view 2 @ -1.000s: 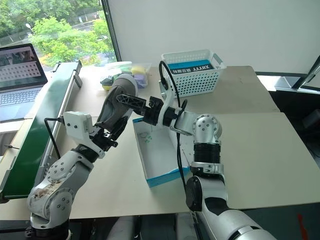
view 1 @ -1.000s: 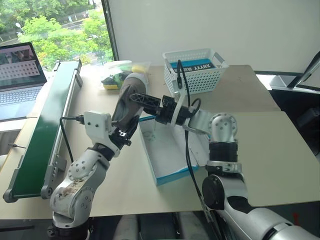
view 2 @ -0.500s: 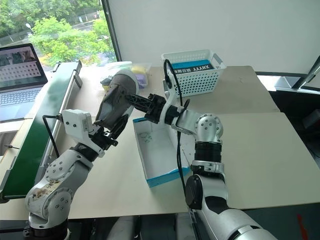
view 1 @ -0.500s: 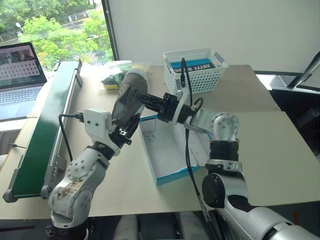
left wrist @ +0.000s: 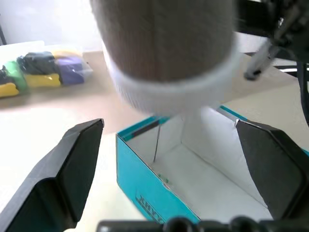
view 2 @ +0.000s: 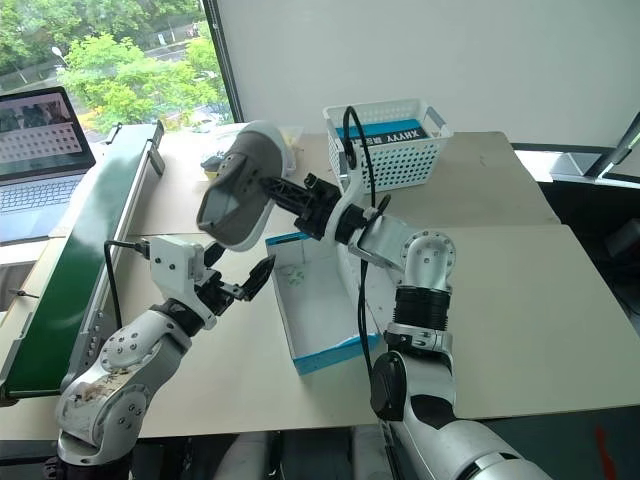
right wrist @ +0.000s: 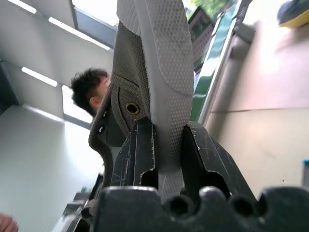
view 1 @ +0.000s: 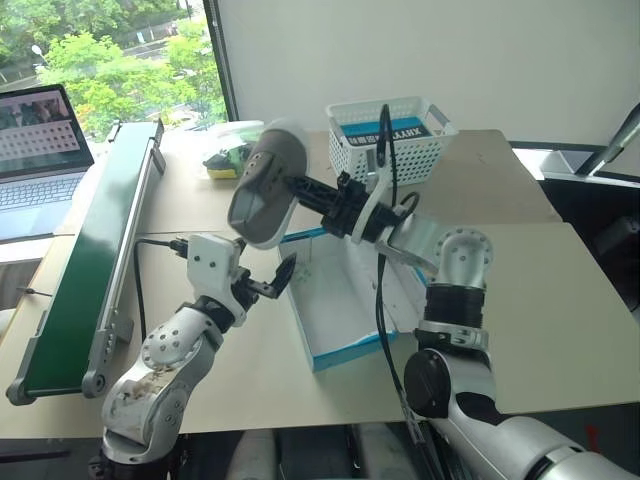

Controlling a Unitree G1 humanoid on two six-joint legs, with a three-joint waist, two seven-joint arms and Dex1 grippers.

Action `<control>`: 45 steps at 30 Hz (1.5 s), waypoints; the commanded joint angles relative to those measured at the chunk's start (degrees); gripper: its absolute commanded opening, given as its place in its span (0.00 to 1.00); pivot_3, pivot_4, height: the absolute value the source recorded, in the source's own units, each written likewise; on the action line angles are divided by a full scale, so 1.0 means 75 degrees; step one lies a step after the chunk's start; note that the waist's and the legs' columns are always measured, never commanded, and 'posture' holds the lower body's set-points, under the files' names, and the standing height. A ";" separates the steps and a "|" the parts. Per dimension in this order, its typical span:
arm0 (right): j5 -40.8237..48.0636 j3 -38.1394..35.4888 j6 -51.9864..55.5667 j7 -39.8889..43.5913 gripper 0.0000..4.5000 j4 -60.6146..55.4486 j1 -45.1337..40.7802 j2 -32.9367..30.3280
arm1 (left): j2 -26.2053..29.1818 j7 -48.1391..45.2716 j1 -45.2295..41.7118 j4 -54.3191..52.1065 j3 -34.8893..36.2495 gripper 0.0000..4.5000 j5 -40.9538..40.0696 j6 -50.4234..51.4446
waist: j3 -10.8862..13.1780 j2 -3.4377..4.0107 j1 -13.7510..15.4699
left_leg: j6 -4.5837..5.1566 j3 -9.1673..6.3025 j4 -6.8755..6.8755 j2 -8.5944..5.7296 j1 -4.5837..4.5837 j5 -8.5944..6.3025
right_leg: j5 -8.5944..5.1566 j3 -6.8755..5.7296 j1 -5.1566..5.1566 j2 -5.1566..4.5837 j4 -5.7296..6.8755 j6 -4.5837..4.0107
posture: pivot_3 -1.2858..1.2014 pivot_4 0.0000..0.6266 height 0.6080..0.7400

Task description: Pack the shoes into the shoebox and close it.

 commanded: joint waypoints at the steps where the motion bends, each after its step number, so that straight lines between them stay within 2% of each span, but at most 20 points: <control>1: -0.0706 0.0429 -0.0437 0.0012 0.08 -0.0062 -0.0493 -0.0790 | 0.0270 -0.0446 0.0287 -0.0376 0.0068 0.99 -0.0132 -0.0186 | 0.0005 0.0008 0.0005 | 0.0000 0.0001 -0.0001 0.0000 0.0000 0.0000 | 0.0000 0.0000 -0.0002 0.0000 -0.0001 0.0000 | 0.52 0.24 0.93; 4: -0.1172 0.1716 0.0658 0.0702 0.08 -0.0438 -0.0594 -0.2101 | 0.0515 -0.0860 0.0653 -0.0509 0.0165 0.99 -0.0280 -0.0305 | 0.0013 0.0021 0.0012 | 0.0000 0.0000 -0.0001 -0.0004 -0.0020 0.0000 | -0.0001 0.0000 -0.0016 -0.0003 -0.0008 0.0001 | 0.52 0.24 0.93; 9: -0.1269 0.2640 0.2423 0.0884 0.08 -0.0871 -0.0428 -0.3117 | 0.1291 -0.1859 0.1252 -0.0648 0.0404 0.99 -0.0437 -0.0533 | 0.0014 0.0021 -0.0071 | 0.0025 0.0003 -0.0003 0.0003 -0.0024 -0.0014 | -0.0003 0.0005 -0.0021 0.0003 -0.0017 -0.0003 | 0.52 0.24 0.93; 14: -0.1600 0.3042 0.3435 0.0705 0.08 -0.1290 -0.0082 -0.2993 | 0.2198 -0.2753 0.1602 -0.0590 0.0613 0.99 -0.0281 -0.0835 | 0.0017 0.0026 -0.0065 | 0.0027 0.0004 0.0001 0.0004 -0.0017 -0.0014 | -0.0008 0.0006 -0.0020 0.0006 -0.0006 -0.0008 | 0.52 0.24 0.93; 18: -0.2163 0.3415 0.3568 0.0533 0.08 -0.1594 0.0218 -0.2977 | 0.2534 -0.3070 0.1708 -0.0684 0.0655 0.99 -0.0266 -0.0936 | 0.0019 0.0029 -0.0015 | 0.0027 0.0006 0.0003 0.0003 -0.0021 -0.0014 | -0.0009 0.0006 -0.0020 0.0003 -0.0015 -0.0005 | 0.52 0.24 0.93; 23: -0.2688 0.4003 0.3499 0.0592 0.08 -0.2144 0.0177 -0.3079 | 0.2682 -0.3177 0.1775 -0.0846 0.0607 0.99 -0.0261 -0.0898 | 0.0022 0.0033 -0.0001 | 0.0027 0.0006 0.0003 0.0004 -0.0030 -0.0014 | -0.0010 0.0006 -0.0029 0.0003 -0.0017 -0.0002 | 0.52 0.24 0.93; 29: -0.3116 0.4209 0.3479 0.0651 0.08 -0.2598 0.0043 -0.2905 | 0.2644 -0.3094 0.1671 -0.0933 0.0525 0.99 -0.0225 -0.0778 | 0.0022 0.0034 -0.0017 | 0.0027 0.0007 0.0003 0.0005 -0.0026 -0.0014 | -0.0010 0.0006 -0.0028 0.0004 -0.0014 -0.0003 | 0.52 0.24 0.93; 31: -0.3282 0.4283 0.3442 0.0643 0.29 -0.2672 0.0030 -0.2926 | 0.2658 -0.3101 0.1656 -0.0930 0.0519 1.00 -0.0214 -0.0769 | 0.0022 0.0033 -0.0006 | 0.0027 0.0006 0.0003 0.0005 -0.0026 -0.0014 | -0.0010 0.0006 -0.0028 0.0004 -0.0014 -0.0002 | 0.52 0.24 0.93; 32: -0.3319 0.4274 0.3447 0.0668 0.33 -0.2698 0.0027 -0.2900 | 0.2673 -0.3107 0.1654 -0.0929 0.0516 1.00 -0.0205 -0.0767 | 0.0022 0.0033 -0.0004 | 0.0026 0.0007 0.0003 0.0004 -0.0027 -0.0014 | -0.0010 0.0006 -0.0027 0.0004 -0.0014 -0.0002 | 0.52 0.24 0.93; 38: -0.3519 0.4341 0.3397 0.0861 0.80 -0.2781 -0.0059 -0.2818 | 0.2706 -0.3100 0.1645 -0.0912 0.0567 1.00 -0.0159 -0.0767 | 0.0022 0.0033 -0.0001 | 0.0026 0.0007 0.0004 0.0004 -0.0026 -0.0014 | -0.0009 0.0006 -0.0027 0.0003 -0.0014 -0.0002 | 0.52 0.24 0.93; 42: -0.3699 0.4045 0.3107 0.0864 0.80 -0.2763 -0.0304 -0.2600 | 0.2568 -0.2849 0.1641 -0.0731 0.0932 1.00 -0.0145 -0.0809 | 0.0022 0.0034 -0.0022 | 0.0027 0.0007 0.0004 0.0005 -0.0024 -0.0014 | -0.0009 0.0006 -0.0027 0.0004 -0.0012 -0.0003 | 0.52 0.24 0.93; 45: -0.3665 0.3704 0.2512 0.1049 0.80 -0.2822 -0.0572 -0.2412 | 0.2222 -0.2404 0.1574 -0.0355 0.1539 1.00 -0.0153 -0.0888 | 0.0022 0.0033 -0.0016 | 0.0027 0.0007 0.0004 0.0005 -0.0024 -0.0014 | -0.0009 0.0006 -0.0028 0.0004 -0.0010 -0.0003 | 0.52 0.24 0.93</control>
